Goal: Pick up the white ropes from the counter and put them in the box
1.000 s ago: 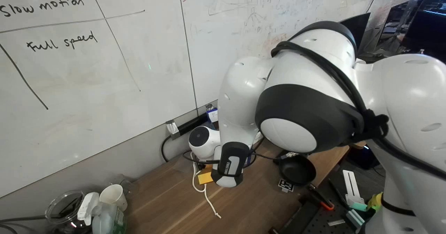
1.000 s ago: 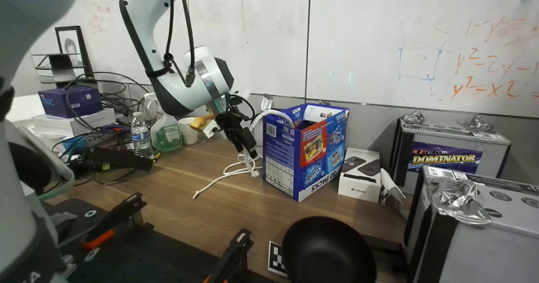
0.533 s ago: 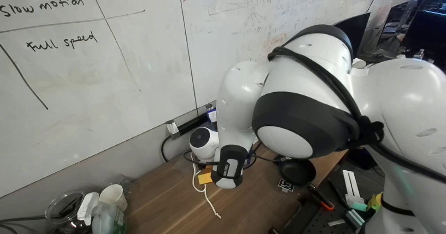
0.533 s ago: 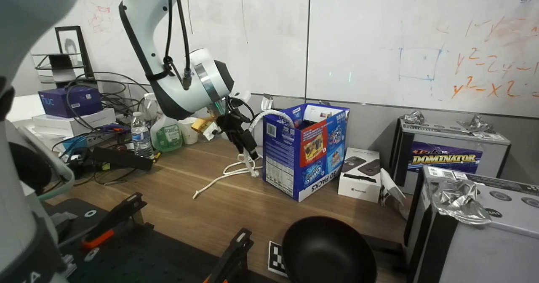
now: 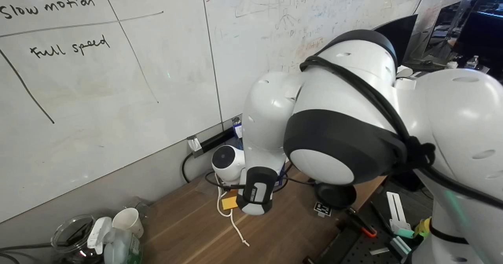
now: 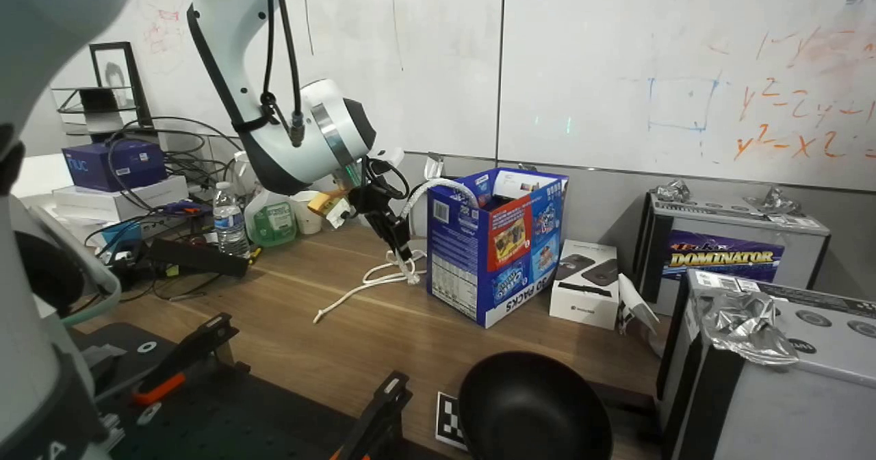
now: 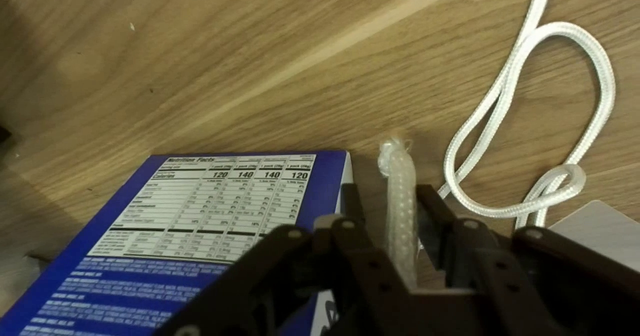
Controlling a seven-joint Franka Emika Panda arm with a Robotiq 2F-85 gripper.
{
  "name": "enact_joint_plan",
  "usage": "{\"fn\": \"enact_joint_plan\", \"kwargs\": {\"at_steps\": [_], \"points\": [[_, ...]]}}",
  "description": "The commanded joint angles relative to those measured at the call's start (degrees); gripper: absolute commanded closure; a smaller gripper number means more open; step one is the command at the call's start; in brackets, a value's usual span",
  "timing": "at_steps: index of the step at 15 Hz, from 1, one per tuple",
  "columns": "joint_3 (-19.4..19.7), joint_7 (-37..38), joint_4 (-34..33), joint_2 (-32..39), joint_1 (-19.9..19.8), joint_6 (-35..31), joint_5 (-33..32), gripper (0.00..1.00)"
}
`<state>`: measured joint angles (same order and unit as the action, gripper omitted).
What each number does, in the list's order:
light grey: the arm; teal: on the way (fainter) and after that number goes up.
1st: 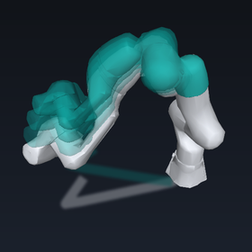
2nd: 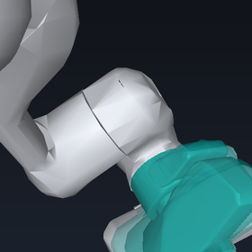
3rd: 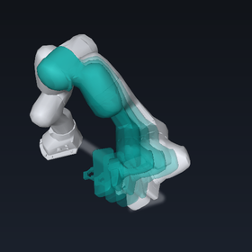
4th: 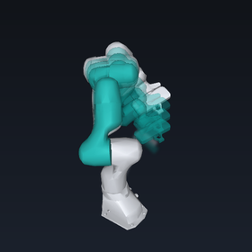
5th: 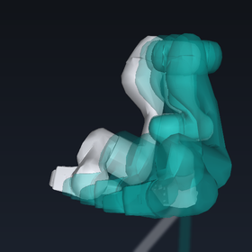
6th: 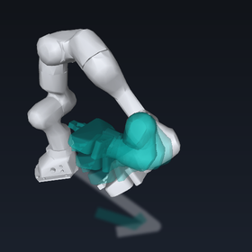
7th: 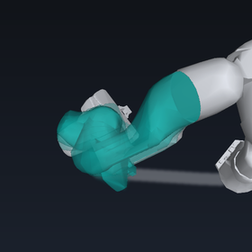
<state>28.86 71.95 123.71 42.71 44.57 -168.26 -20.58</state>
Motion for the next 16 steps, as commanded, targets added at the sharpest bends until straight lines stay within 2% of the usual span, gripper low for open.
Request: {"fn": "enact_joint_plan", "kwargs": {"at_steps": [1,3,5,9,14,16], "points": [[1.7,-0.8,-0.9,1.3,1.7,-1.3,1.7,0.86],[1.7,-0.9,-0.9,1.3,1.8,-1.3,1.7,0.90],[1.6,-0.9,-0.9,1.1,1.7,-1.2,1.7,0.84],[3.1,-1.0,-1.0,-0.6,2.1,-0.5,1.5,0.84],[10.1,-1.5,-2.7,-4.6,5.3,1.9,0.2,0.85],[11.4,-3.4,-3.2,-7.7,5.0,3.2,0.4,0.84]]}}
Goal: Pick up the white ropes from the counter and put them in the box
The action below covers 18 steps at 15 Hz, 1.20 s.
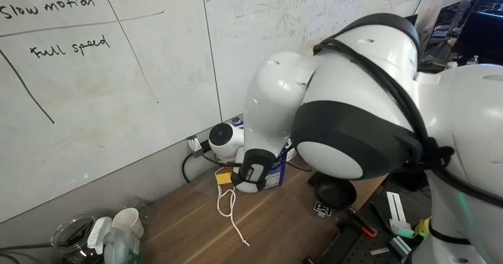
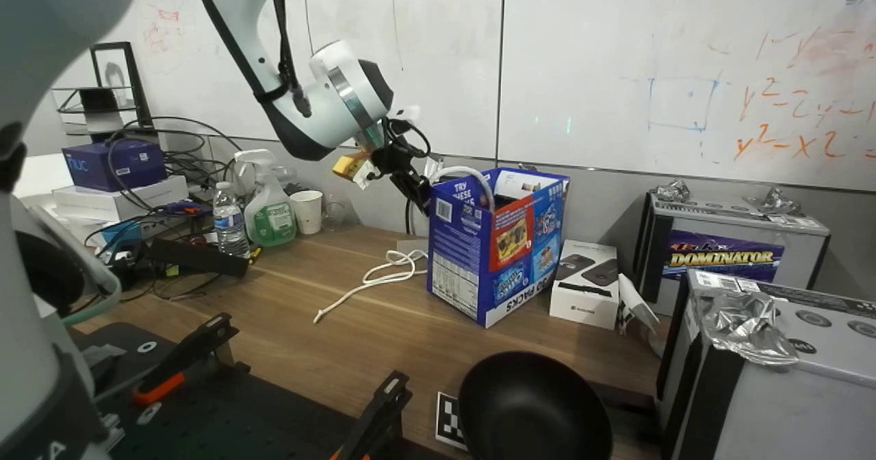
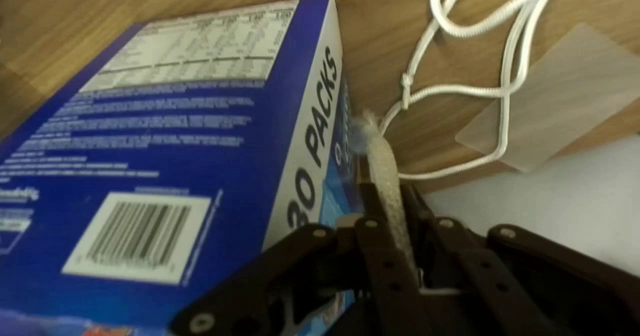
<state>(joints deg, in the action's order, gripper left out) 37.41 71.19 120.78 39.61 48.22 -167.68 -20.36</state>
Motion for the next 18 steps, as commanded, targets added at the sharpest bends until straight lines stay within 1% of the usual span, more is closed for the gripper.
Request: {"fn": "enact_joint_plan", "kwargs": {"at_steps": [1,4,7,9,14,17,18], "points": [[3.9,-2.9,-0.8,-5.6,1.8,3.4,-0.2,0.84],[7.9,-2.2,-1.9,-8.9,4.0,6.6,-2.5,0.85],[10.6,-0.9,-3.3,-11.8,5.4,10.3,-6.5,0.85],[11.6,-0.2,-3.9,-13.5,5.7,12.3,-9.6,0.85],[11.5,3.3,-3.1,-15.7,3.9,15.1,-19.0,0.84],[10.0,7.0,-1.6,-16.2,1.3,16.2,-26.0,0.86],[8.8,7.9,-1.0,-16.3,-0.3,16.5,-27.8,0.85]]}}
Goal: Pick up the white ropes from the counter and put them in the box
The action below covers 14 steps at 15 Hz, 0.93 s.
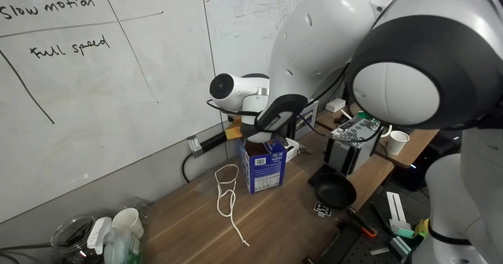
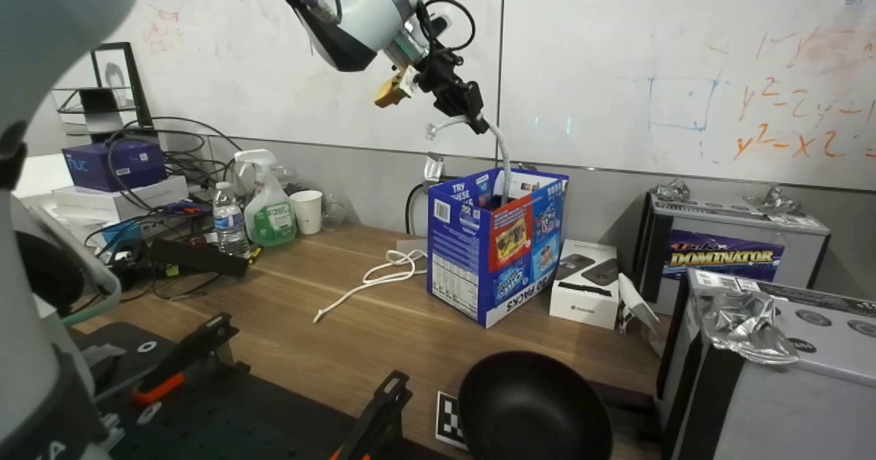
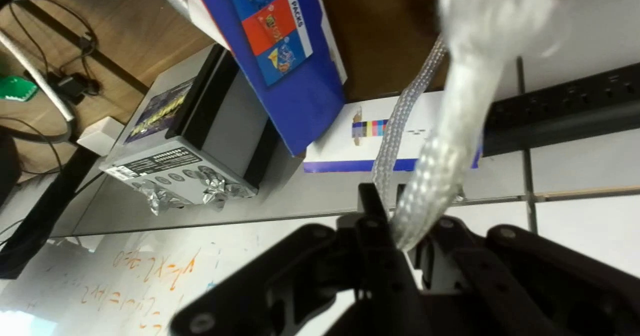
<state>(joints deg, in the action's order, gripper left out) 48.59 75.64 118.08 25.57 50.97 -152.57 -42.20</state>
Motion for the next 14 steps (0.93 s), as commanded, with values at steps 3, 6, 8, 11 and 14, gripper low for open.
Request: {"fn": "enact_joint_plan", "kwargs": {"at_steps": [3,6,8,11,14], "points": [[-7.4,5.7,3.4,-2.5,-8.7,1.5,-10.0,0.85],[-14.2,7.6,4.2,-2.7,-15.4,2.0,-13.1,0.85],[-19.5,8.6,4.0,-2.5,-20.3,2.5,-14.7,0.85],[-27.6,9.2,3.1,-1.9,-28.0,3.8,-16.1,0.85],[-33.1,8.7,1.8,-0.7,-33.1,4.9,-15.8,0.85]]}}
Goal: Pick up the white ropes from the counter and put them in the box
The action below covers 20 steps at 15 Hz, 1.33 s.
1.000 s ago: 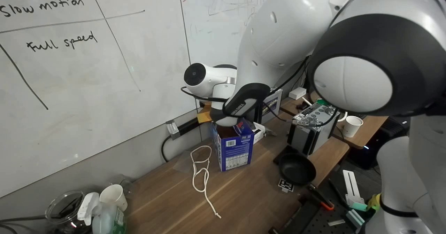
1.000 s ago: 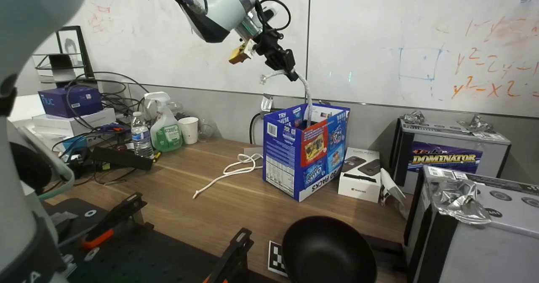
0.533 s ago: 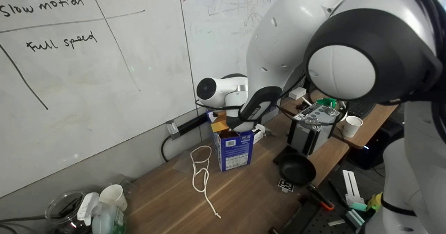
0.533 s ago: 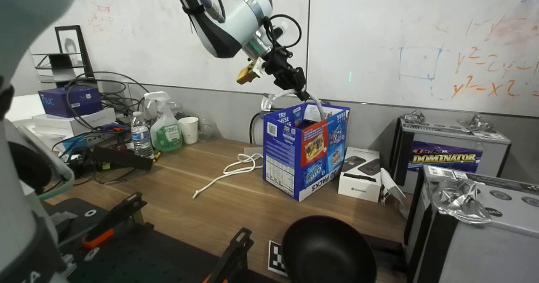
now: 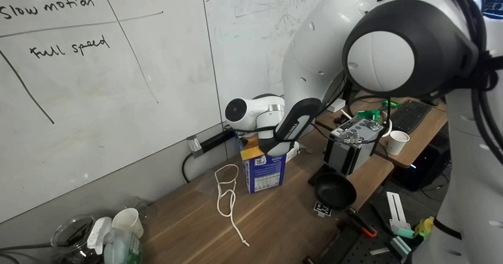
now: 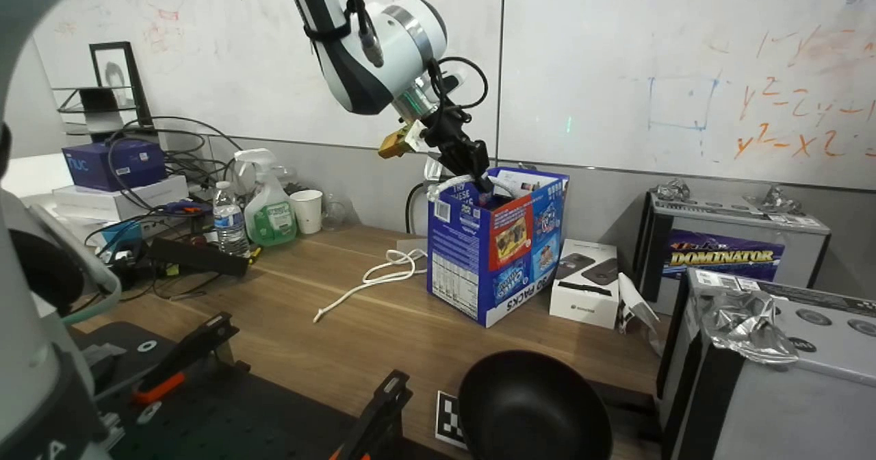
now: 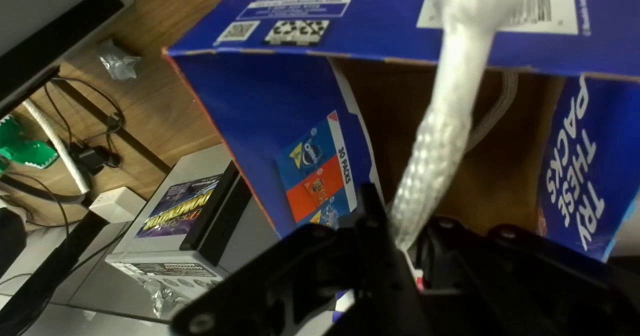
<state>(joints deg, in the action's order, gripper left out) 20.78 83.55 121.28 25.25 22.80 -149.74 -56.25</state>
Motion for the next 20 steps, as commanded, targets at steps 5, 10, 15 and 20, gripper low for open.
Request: {"fn": "enact_joint_plan", "kwargs": {"at_steps": [5,10,15,20], "points": [[-10.2,-0.7,-6.7,3.3,-10.5,3.7,0.0,0.86],[-11.4,-0.8,-13.2,8.7,-13.1,4.8,0.2,0.84],[-11.5,-1.0,-17.2,12.3,-13.8,4.8,0.5,0.86],[-11.9,-2.2,-18.4,13.1,-14.0,5.3,1.7,0.52]]}}
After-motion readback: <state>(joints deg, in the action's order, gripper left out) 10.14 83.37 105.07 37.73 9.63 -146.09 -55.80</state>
